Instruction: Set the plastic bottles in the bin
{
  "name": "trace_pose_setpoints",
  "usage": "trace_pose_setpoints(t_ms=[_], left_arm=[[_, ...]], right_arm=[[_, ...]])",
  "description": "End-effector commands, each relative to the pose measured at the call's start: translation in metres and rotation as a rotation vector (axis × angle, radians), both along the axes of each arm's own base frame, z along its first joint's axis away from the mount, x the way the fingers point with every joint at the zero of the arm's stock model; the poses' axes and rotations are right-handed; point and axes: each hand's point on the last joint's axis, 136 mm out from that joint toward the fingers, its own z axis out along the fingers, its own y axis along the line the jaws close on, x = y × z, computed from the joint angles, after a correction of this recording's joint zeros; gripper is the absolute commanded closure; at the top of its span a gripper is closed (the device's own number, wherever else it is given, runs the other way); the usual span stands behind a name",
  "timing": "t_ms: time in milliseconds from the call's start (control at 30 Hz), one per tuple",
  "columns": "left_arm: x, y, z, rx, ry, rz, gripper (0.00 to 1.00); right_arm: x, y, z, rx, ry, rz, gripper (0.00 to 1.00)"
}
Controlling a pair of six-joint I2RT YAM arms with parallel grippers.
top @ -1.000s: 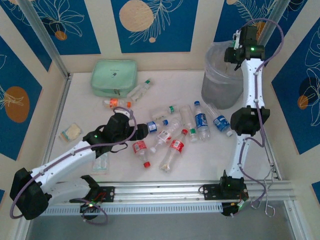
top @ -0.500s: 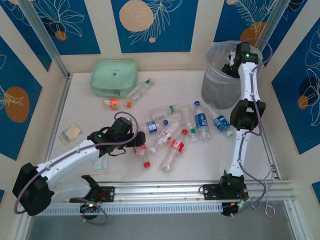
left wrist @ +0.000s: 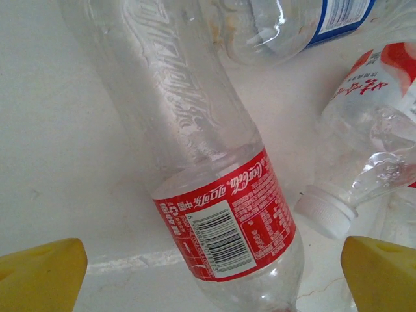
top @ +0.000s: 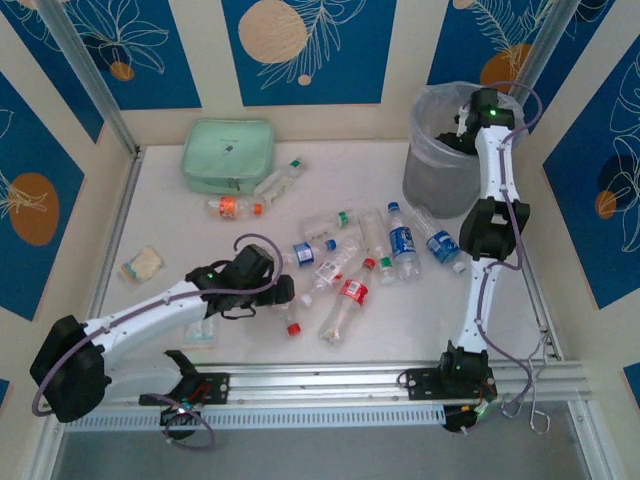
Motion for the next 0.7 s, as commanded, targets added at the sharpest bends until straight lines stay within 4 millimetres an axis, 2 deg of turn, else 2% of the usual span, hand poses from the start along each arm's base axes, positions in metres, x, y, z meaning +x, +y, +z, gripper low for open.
trace_pose_setpoints(t_ms=[0,67,133,267,467,633,667], left_arm=[[0.017,-0.011,0.033,-0.051,-0.095,-0.025,0.00],[0.029,-0.009,0.051,0.014,-0.142,-0.059,0.00],[0.043,-0.008,0.068,0.088,-0.190,-0.108,0.00],[0.074,-0.034,0.092,0.137,-0.283,-0.341,0.00],[0.137,-0.055,0.088,0.231,-0.311,-0.526,0.01],[0.194,-0.053,0.082,0.310,-0.340,-0.520,0.02],[0.206,-0.051,0.080,0.324,-0.347,-0.511,0.02]], right_arm=[[-0.014,0.008,0.084,0.026,-0.152,0.014,0.06],[-0.022,0.012,0.110,0.035,-0.204,0.026,0.01],[-0.029,0.014,0.133,0.031,-0.247,0.025,0.01],[-0.047,0.014,0.174,0.031,-0.322,-0.001,0.01],[-0.079,0.043,0.233,0.169,-0.436,0.029,0.01],[-0.119,0.090,0.257,0.355,-0.477,0.115,0.01],[-0.125,0.098,0.254,0.384,-0.480,0.125,0.01]])
